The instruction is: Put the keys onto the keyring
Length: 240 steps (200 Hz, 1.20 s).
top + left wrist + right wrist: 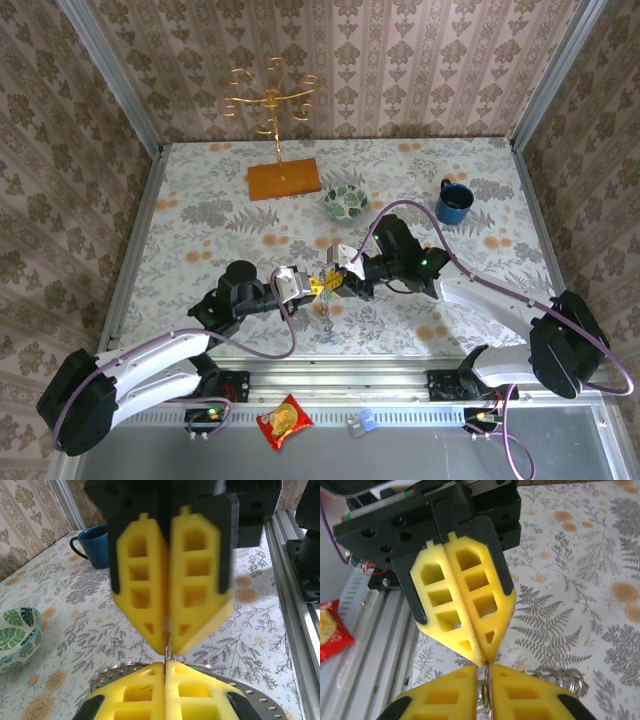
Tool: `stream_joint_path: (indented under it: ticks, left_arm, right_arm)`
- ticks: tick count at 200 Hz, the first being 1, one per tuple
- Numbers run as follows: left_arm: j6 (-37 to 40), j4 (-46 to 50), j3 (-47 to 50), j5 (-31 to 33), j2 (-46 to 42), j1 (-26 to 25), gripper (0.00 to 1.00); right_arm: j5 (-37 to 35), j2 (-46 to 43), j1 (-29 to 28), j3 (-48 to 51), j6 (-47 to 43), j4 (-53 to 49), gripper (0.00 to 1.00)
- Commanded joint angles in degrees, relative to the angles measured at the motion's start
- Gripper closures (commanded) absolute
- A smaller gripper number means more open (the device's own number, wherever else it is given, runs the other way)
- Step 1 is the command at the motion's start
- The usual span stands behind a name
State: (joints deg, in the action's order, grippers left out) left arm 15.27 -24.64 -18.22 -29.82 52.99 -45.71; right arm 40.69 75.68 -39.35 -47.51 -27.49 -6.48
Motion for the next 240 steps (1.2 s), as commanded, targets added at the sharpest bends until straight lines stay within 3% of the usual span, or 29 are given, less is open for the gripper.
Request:
stream_joint_path:
  ticks: [1,55,69,84,156,240]
  left_arm:
    - [-1.5,-4.2,0.3,-1.2,0.1,-0.1,1.00]
    - [1.0,2.9,-1.0,0.3,-1.3,-0.1,1.00]
    - [1.6,5.7,-1.8,1.2,-1.4,0.1,0.81]
    - [3.0,9.5,-3.0,1.0,-1.5,0.3,0.77]
    - [4.4,13.9,-6.9,-5.3,2.0,3.7,0.78]
    - [4.4,16.7,-8.4,-12.7,4.1,5.4,0.77]
  right_arm:
    - [2.0,0.9,0.0,-0.8,0.8,0.8,1.00]
    - [0.6,1.0,0.0,-2.3,-1.5,-2.6,1.00]
    - [0.4,1.3,-0.1,-2.5,-1.8,-2.9,1.00]
    - [0.5,1.6,-0.1,-3.3,-2.3,-3.7,1.00]
    - [-0.1,3.7,-1.4,-8.3,-7.7,-11.9,1.00]
    - [-3.3,6.8,-2.7,-11.1,-10.4,-14.2,1.00]
